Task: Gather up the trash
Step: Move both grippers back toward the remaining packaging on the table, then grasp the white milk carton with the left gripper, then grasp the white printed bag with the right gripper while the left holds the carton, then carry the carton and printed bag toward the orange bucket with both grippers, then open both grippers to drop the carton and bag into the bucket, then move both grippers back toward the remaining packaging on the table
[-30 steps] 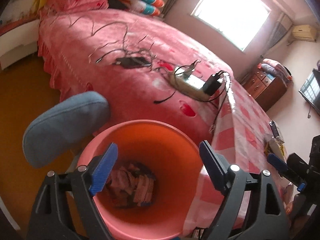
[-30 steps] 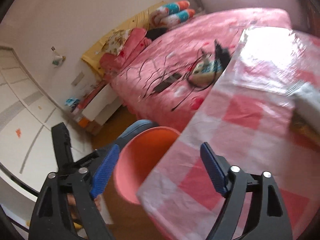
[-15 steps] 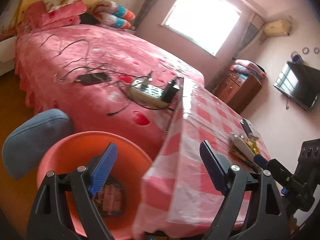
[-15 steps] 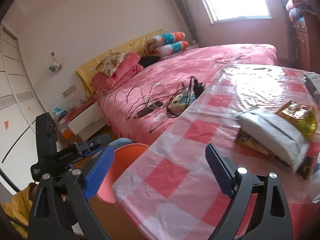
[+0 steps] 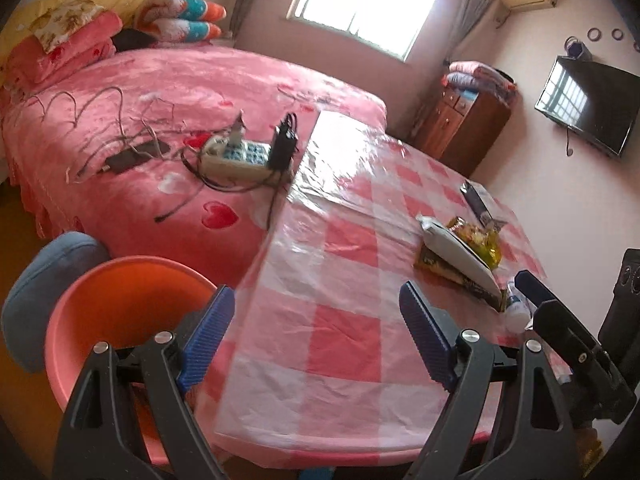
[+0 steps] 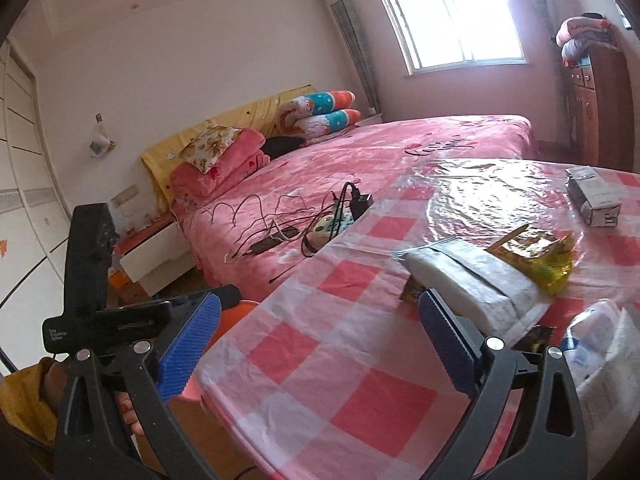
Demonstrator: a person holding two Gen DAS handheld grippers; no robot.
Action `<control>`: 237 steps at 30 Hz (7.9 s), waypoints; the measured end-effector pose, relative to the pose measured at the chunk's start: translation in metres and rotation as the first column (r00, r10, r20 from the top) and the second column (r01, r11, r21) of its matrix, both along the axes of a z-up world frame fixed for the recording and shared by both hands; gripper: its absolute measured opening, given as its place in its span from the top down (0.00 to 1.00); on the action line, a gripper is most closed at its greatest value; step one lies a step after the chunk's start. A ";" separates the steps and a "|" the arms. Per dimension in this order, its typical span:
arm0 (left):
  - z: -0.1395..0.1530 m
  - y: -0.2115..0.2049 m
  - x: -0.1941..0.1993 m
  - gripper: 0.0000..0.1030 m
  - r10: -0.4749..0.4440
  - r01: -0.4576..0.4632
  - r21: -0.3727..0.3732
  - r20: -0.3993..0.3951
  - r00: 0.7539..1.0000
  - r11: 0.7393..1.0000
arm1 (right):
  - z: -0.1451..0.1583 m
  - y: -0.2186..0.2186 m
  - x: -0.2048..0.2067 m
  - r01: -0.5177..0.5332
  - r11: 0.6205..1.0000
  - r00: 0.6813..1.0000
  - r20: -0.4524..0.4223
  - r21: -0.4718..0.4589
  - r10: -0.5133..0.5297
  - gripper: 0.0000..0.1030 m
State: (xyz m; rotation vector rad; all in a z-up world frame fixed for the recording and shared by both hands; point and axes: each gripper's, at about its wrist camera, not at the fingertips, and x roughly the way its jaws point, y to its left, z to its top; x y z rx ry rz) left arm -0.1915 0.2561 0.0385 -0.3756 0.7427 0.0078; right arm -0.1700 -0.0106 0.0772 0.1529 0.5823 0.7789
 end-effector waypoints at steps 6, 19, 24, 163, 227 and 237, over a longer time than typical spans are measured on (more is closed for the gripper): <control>-0.002 -0.018 0.007 0.17 -0.013 0.013 -0.005 -0.036 0.999 1.000 | 0.003 -0.015 -0.002 0.026 1.000 1.000 0.014 -0.010 -0.026 0.05; 0.002 -0.059 0.019 0.18 -0.061 0.066 0.060 -0.077 0.995 0.996 | 0.006 -0.048 0.000 0.075 0.997 0.997 0.019 -0.022 -0.075 0.05; 0.004 -0.080 0.021 0.17 -0.107 0.114 0.082 -0.087 0.991 0.990 | 0.009 -0.070 0.005 0.142 0.990 0.990 -0.004 0.007 -0.142 0.05; -0.031 -0.085 0.098 0.32 -0.277 0.259 -0.153 -0.117 0.954 0.954 | -0.002 -0.145 0.008 0.388 0.916 0.904 -0.152 -0.106 -0.400 0.79; -0.077 0.153 -0.057 0.26 0.322 -0.349 -0.043 -0.291 0.901 0.936 | -0.001 0.180 0.026 -0.241 0.969 0.943 -0.249 -0.052 0.221 0.17; -0.067 0.144 -0.055 0.23 0.308 -0.334 -0.064 -0.258 0.916 0.941 | 0.009 0.122 0.023 -0.103 0.995 0.986 -0.129 -0.011 0.101 0.08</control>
